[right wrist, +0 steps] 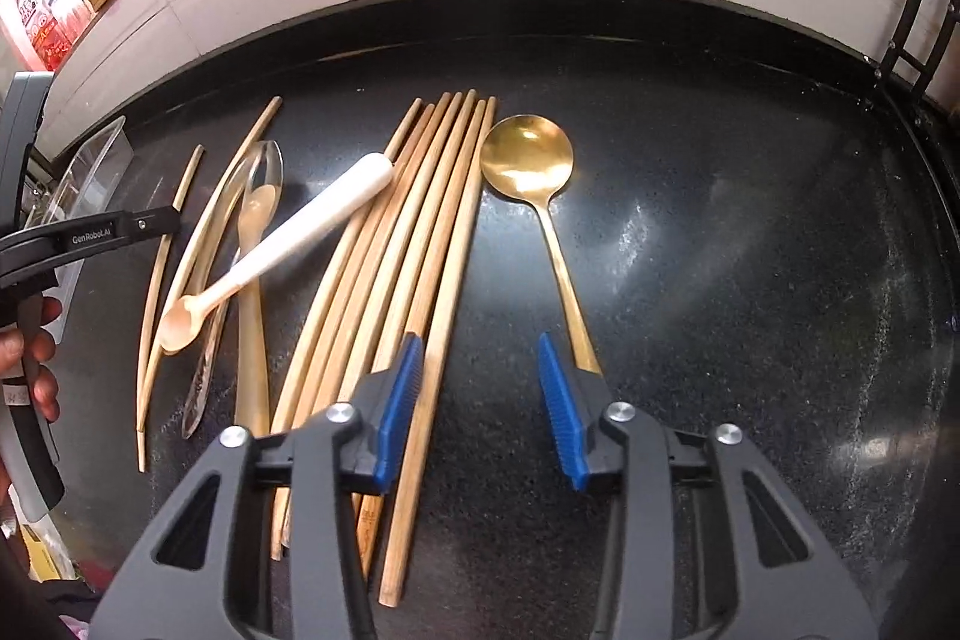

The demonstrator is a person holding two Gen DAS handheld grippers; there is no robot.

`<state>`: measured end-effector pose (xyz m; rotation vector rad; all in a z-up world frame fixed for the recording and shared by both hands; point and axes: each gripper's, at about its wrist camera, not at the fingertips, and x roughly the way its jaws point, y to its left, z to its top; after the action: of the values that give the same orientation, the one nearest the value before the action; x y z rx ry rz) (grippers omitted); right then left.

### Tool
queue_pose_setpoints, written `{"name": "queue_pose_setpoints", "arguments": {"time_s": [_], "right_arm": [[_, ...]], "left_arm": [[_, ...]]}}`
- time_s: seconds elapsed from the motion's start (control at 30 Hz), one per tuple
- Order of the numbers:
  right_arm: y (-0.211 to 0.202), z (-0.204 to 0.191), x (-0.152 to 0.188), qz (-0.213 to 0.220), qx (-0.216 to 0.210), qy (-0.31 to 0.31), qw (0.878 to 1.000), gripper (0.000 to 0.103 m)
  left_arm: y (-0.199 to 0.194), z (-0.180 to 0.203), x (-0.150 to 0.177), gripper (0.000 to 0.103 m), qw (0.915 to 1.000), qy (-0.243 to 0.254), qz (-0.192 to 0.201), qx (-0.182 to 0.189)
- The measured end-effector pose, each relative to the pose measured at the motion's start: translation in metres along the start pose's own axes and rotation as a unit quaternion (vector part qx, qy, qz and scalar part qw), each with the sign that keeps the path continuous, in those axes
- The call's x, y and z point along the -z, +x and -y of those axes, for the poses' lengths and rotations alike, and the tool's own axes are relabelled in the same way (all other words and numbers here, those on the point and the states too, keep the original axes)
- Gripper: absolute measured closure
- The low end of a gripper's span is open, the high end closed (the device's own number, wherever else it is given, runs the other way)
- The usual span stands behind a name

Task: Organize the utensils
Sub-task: 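Lift both held chopsticks and carry them over the clear plastic container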

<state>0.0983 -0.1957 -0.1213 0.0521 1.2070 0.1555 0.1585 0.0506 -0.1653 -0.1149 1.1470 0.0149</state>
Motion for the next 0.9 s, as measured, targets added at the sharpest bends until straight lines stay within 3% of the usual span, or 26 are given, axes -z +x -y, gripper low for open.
{"name": "queue_pose_setpoints", "arguments": {"time_s": [0.17, 0.23, 0.3, 0.4, 0.53, 0.9], "right_arm": [[0.002, -0.016, 0.005, 0.003, 0.029, -0.029, 0.999, 0.068], [0.004, -0.023, 0.004, 0.008, 0.033, -0.040, 0.999, 0.083], [0.006, -0.030, 0.005, 0.013, 0.032, -0.055, 0.998, 0.093], [0.005, -0.030, 0.007, 0.013, 0.024, -0.055, 0.998, 0.094], [0.004, -0.018, 0.006, 0.010, 0.001, -0.031, 0.999, 0.096], [-0.003, -0.002, 0.003, 0.011, -0.007, -0.017, 1.000, 0.096]], "left_arm": [[-0.001, 0.002, 0.000, 0.094, 1.0000, 0.009, 0.002, -0.003], [-0.001, 0.003, 0.001, 0.094, 0.9999, 0.015, 0.004, -0.006], [-0.001, 0.007, 0.002, 0.094, 0.9996, 0.025, 0.006, -0.012], [-0.002, 0.011, 0.005, 0.095, 0.9994, 0.031, 0.007, -0.013], [-0.003, 0.003, 0.007, 0.097, 0.9997, 0.016, 0.008, 0.019], [-0.005, -0.018, 0.007, 0.097, 0.9982, 0.008, 0.000, 0.060]]}}
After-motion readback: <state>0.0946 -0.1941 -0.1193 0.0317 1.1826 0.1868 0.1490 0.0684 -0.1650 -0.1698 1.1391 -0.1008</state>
